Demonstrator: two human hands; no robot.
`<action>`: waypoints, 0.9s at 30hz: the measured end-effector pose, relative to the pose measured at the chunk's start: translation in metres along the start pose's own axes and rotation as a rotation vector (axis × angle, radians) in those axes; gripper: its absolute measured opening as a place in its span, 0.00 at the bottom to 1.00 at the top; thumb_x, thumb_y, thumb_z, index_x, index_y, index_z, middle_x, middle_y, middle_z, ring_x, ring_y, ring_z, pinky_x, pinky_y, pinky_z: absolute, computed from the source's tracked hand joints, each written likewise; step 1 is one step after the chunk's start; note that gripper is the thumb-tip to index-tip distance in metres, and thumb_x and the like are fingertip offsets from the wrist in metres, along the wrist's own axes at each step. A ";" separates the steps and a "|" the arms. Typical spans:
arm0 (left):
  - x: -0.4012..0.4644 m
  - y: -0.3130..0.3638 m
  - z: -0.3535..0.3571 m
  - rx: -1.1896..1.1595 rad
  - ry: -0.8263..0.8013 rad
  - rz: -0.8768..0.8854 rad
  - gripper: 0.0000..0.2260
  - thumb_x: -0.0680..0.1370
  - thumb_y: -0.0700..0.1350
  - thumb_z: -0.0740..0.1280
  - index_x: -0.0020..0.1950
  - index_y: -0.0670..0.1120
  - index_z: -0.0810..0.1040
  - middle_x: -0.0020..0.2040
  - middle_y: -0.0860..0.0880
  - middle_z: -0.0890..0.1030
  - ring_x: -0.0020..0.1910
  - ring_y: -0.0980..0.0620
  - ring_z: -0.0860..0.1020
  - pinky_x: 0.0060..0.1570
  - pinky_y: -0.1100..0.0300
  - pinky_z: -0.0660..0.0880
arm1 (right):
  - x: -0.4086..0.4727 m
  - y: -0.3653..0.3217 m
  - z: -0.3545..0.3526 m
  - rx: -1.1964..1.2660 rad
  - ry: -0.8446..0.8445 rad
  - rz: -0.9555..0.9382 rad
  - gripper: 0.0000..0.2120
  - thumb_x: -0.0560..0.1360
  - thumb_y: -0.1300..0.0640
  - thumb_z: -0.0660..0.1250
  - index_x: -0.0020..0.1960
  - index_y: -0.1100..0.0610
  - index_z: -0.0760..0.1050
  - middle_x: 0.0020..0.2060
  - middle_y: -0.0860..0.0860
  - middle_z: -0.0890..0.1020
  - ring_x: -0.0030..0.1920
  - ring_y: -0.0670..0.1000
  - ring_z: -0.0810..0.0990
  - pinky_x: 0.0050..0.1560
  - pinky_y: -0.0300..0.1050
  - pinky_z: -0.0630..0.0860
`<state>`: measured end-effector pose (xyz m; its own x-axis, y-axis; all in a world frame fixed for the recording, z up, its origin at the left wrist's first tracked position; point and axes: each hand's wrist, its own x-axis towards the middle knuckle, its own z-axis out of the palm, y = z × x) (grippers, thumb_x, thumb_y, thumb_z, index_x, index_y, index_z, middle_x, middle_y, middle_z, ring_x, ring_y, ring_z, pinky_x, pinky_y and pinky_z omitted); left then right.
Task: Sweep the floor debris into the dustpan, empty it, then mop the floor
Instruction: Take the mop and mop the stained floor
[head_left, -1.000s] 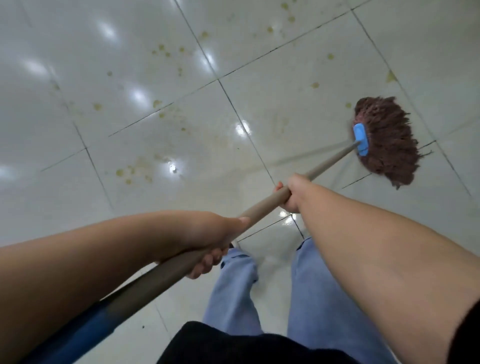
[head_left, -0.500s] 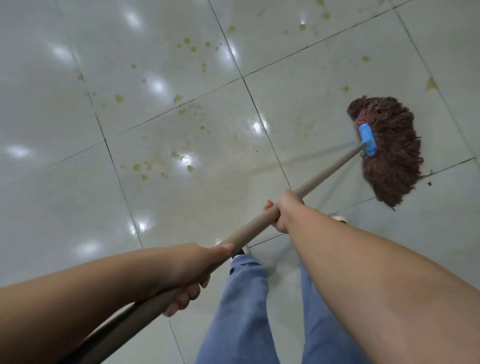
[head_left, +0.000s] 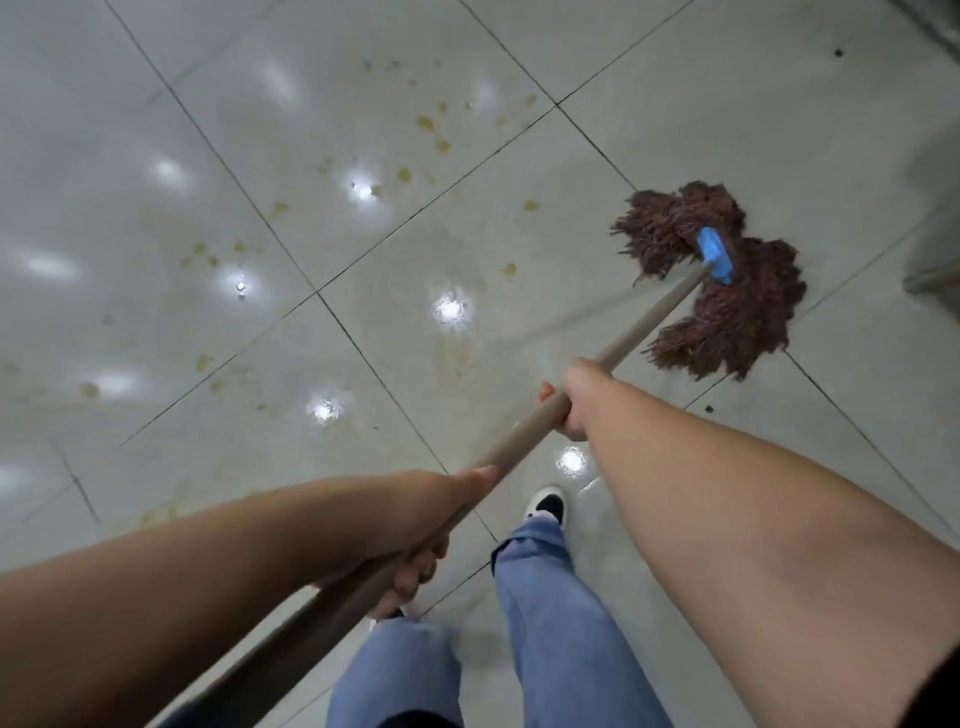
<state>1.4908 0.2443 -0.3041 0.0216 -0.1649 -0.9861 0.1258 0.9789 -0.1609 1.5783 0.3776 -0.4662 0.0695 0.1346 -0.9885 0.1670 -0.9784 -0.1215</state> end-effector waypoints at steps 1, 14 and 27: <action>-0.001 0.023 0.006 0.009 0.018 0.011 0.29 0.72 0.71 0.55 0.32 0.45 0.64 0.18 0.50 0.65 0.15 0.54 0.63 0.20 0.71 0.63 | 0.004 -0.020 -0.011 -0.006 0.006 -0.002 0.06 0.80 0.58 0.51 0.54 0.54 0.65 0.31 0.53 0.72 0.21 0.47 0.72 0.16 0.34 0.71; -0.011 0.285 0.022 0.116 0.039 0.110 0.30 0.73 0.70 0.53 0.30 0.44 0.65 0.17 0.50 0.65 0.13 0.55 0.63 0.20 0.72 0.63 | 0.067 -0.257 -0.109 0.040 0.042 0.001 0.12 0.81 0.58 0.50 0.40 0.59 0.62 0.30 0.53 0.69 0.08 0.45 0.65 0.13 0.34 0.68; -0.032 0.525 0.047 0.158 0.020 0.130 0.29 0.75 0.69 0.54 0.29 0.44 0.63 0.17 0.50 0.63 0.13 0.54 0.62 0.21 0.73 0.61 | 0.116 -0.475 -0.212 0.055 0.097 0.004 0.14 0.81 0.58 0.50 0.37 0.60 0.62 0.30 0.53 0.70 0.09 0.46 0.67 0.12 0.36 0.68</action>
<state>1.6030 0.7581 -0.3551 0.0284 -0.0346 -0.9990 0.2775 0.9604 -0.0254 1.7151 0.8908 -0.5038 0.1652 0.1427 -0.9759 0.1127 -0.9857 -0.1251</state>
